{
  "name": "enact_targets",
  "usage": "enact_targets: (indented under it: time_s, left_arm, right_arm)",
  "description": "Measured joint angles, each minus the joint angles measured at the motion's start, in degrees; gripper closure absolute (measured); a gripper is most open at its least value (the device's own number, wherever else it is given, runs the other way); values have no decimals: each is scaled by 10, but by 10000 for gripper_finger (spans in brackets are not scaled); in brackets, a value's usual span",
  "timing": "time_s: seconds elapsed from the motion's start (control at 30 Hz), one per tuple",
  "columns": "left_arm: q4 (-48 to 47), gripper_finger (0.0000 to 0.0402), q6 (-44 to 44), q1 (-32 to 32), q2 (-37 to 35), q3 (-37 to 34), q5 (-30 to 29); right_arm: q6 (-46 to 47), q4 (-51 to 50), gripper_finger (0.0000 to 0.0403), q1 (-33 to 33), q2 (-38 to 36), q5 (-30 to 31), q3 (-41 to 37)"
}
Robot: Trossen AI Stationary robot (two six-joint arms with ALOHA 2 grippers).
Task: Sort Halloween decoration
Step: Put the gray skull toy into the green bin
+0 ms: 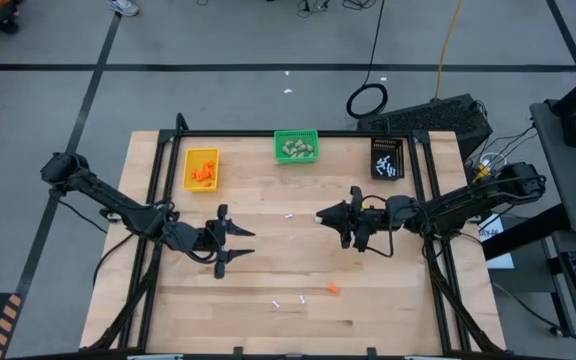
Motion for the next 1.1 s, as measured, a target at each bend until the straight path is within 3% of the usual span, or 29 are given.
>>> enact_targets:
  time_s: [0.5,0.8,1.1]
  left_arm:
    - [0,208,0,0,0,0,0]
    - [0,208,0,0,0,0,0]
    - [0,208,0,0,0,0,0]
  right_arm:
    - [6,0,349,0,0,1,0]
    - [104,0,349,0,0,1,0]
    - [263,-4,348,0,0,0,0]
